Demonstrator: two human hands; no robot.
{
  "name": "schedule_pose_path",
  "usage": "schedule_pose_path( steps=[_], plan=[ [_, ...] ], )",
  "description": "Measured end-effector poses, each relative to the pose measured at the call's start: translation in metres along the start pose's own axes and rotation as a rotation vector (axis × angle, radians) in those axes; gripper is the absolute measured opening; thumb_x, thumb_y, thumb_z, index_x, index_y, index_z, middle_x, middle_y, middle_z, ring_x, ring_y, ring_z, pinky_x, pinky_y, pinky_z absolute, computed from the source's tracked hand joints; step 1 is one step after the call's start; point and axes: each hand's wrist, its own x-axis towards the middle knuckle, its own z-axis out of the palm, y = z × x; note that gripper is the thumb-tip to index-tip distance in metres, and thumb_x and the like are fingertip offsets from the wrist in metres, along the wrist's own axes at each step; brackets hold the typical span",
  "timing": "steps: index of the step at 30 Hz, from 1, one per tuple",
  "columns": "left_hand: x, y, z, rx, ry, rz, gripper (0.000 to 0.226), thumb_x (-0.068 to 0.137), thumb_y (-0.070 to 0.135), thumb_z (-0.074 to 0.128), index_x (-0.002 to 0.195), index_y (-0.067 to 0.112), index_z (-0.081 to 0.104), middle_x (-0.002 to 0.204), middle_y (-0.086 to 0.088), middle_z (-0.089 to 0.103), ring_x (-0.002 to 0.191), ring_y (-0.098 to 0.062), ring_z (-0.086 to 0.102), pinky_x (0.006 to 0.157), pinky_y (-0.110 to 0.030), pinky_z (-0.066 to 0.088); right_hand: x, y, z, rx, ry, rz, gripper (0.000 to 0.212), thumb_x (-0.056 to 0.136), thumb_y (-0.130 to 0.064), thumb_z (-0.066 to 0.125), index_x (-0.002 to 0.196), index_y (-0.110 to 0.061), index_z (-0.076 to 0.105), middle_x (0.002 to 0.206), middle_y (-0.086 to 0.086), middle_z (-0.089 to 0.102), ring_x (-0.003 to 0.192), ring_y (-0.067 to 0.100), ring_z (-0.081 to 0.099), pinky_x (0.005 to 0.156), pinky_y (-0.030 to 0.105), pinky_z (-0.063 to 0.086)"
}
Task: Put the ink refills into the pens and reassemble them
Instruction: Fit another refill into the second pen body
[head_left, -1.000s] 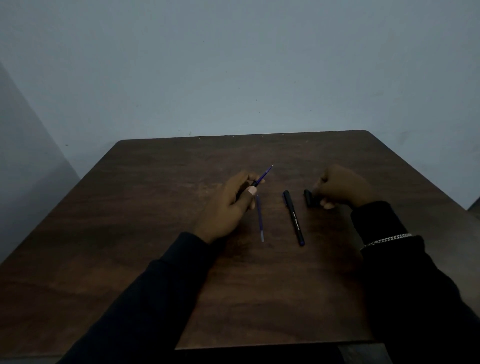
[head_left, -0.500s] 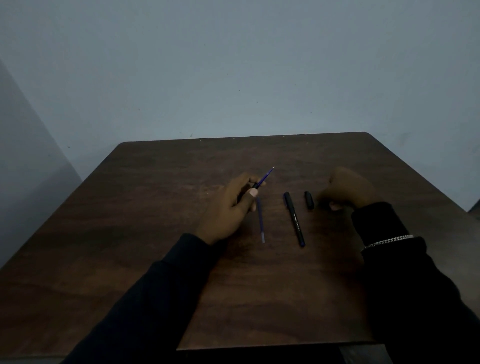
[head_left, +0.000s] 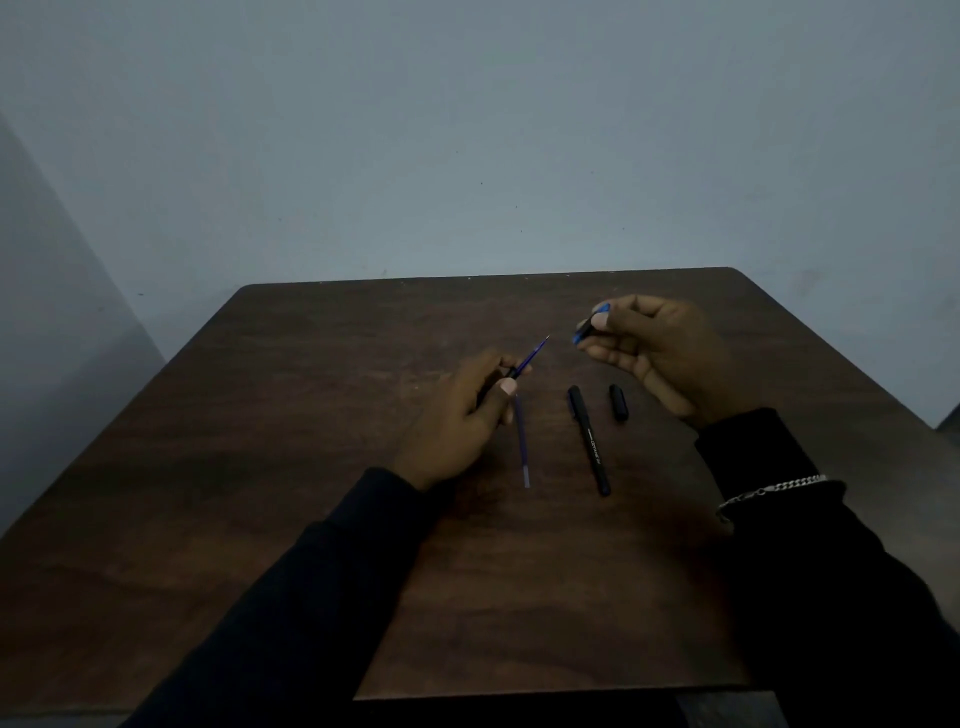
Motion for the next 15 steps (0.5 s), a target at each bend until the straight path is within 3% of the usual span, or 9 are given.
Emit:
schedule_pose_path(
  steps=[3, 7, 11, 15],
  plan=[
    [0.001, 0.0, 0.0, 0.01, -0.002, 0.014, 0.013, 0.112, 0.025, 0.048, 0.11, 0.032, 0.06, 0.077, 0.001, 0.067, 0.069, -0.014, 0.061, 0.069, -0.046, 0.053, -0.002, 0.002, 0.008, 0.029, -0.027, -0.024, 0.006, 0.096, -0.002, 0.064, 0.094, -0.003, 0.07, 0.094, 0.019, 0.078, 0.086, 0.028, 0.079, 0.072, 0.026, 0.061],
    [0.0, 0.002, 0.0, 0.036, 0.014, 0.018, 0.031, 0.111, 0.027, 0.049, 0.098, 0.054, 0.055, 0.077, 0.003, 0.067, 0.069, -0.009, 0.061, 0.068, -0.043, 0.053, -0.003, 0.003, 0.013, 0.055, -0.052, -0.058, 0.005, 0.096, -0.003, 0.064, 0.095, -0.004, 0.069, 0.099, 0.022, 0.078, 0.092, 0.032, 0.078, 0.074, 0.027, 0.06],
    [-0.001, 0.002, 0.0, 0.034, 0.013, 0.018, 0.022, 0.11, 0.03, 0.048, 0.097, 0.047, 0.055, 0.077, 0.004, 0.067, 0.067, -0.005, 0.06, 0.067, -0.037, 0.051, -0.004, 0.003, 0.015, 0.035, -0.059, -0.069, 0.005, 0.096, -0.003, 0.065, 0.095, -0.004, 0.07, 0.1, 0.022, 0.078, 0.093, 0.033, 0.078, 0.074, 0.027, 0.061],
    [0.0, 0.003, 0.0, 0.031, -0.006, 0.002, 0.03, 0.112, 0.027, 0.049, 0.096, 0.052, 0.055, 0.079, 0.003, 0.067, 0.07, -0.005, 0.061, 0.067, -0.033, 0.052, -0.005, 0.004, 0.017, 0.015, -0.045, -0.072, 0.005, 0.096, -0.002, 0.065, 0.096, -0.004, 0.069, 0.097, 0.02, 0.079, 0.09, 0.031, 0.079, 0.073, 0.028, 0.062]
  ],
)
